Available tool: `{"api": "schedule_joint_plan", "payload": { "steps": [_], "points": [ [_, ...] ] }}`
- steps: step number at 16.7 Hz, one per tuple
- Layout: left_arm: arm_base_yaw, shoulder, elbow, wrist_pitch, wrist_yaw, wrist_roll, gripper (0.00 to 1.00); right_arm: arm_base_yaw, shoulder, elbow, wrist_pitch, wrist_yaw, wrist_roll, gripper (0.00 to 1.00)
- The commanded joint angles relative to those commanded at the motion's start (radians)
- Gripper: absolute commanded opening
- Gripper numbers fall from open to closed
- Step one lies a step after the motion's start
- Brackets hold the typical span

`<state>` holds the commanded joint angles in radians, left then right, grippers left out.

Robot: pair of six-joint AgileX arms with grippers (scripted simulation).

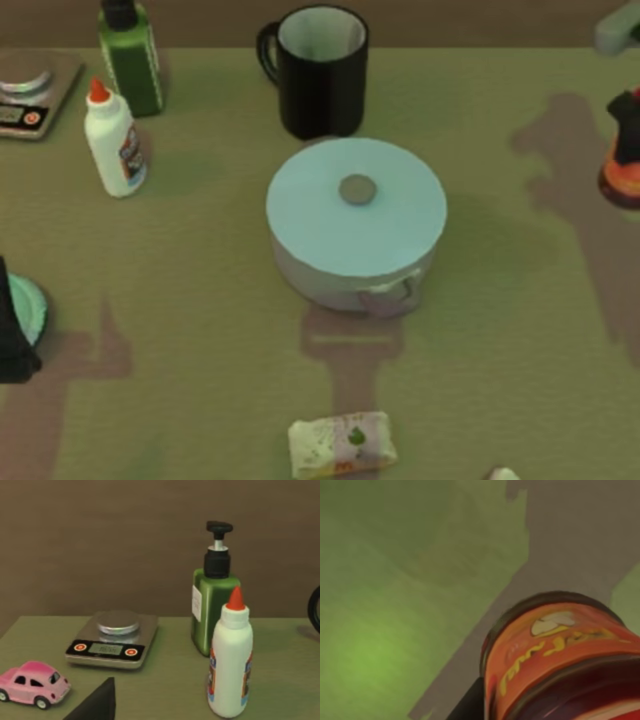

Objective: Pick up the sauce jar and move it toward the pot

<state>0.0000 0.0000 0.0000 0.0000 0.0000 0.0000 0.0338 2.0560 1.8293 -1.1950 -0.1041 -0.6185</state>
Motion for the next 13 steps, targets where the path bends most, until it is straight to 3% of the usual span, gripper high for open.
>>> {"api": "schedule_joint_plan", "payload": {
  "steps": [9, 13],
  "points": [
    [0.000, 0.000, 0.000, 0.000, 0.000, 0.000, 1.00, 0.198, -0.014, -0.147, 0.158, 0.123, 0.733, 0.00],
    [0.000, 0.000, 0.000, 0.000, 0.000, 0.000, 1.00, 0.260, -0.025, -0.195, 0.210, 0.160, 0.904, 0.00]
  ]
}}
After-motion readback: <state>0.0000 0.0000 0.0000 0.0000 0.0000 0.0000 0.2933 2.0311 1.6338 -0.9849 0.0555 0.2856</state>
